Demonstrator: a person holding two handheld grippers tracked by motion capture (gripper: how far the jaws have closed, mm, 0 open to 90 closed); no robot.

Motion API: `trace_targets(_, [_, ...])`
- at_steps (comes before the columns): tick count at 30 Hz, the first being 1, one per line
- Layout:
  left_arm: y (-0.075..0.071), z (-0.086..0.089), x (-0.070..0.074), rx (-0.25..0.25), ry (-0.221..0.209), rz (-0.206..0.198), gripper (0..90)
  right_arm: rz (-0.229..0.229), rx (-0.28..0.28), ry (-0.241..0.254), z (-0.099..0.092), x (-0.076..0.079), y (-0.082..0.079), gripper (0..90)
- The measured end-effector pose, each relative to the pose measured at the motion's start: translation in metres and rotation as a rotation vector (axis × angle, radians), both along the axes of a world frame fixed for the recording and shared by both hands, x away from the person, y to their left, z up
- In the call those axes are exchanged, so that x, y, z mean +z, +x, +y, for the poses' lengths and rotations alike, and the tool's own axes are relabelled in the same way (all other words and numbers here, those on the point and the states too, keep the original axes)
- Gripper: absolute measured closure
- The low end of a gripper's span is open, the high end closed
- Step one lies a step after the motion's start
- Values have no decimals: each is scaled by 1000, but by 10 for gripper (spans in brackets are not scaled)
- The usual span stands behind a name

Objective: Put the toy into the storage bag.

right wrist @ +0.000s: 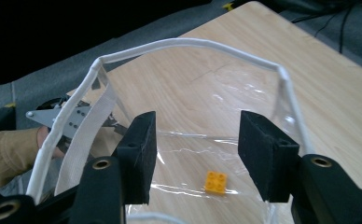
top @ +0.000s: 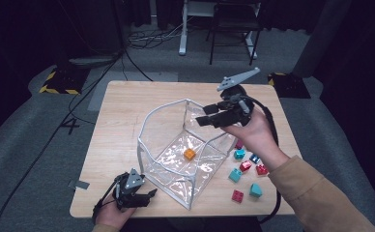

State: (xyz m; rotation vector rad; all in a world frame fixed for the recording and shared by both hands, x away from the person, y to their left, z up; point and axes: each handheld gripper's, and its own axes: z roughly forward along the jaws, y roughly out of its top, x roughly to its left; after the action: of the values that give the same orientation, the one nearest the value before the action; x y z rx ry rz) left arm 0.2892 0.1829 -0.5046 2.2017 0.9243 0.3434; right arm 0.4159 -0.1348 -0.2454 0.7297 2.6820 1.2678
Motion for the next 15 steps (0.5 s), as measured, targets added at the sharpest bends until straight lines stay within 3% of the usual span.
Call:
trace_targets(6, [1,4,0,2,-1,0,306,-26,-69,51,-42,8,-3,480])
trace_targets(15, [3,7,0,26,4,-2,306,-59,-201,63,-96,3,3,476])
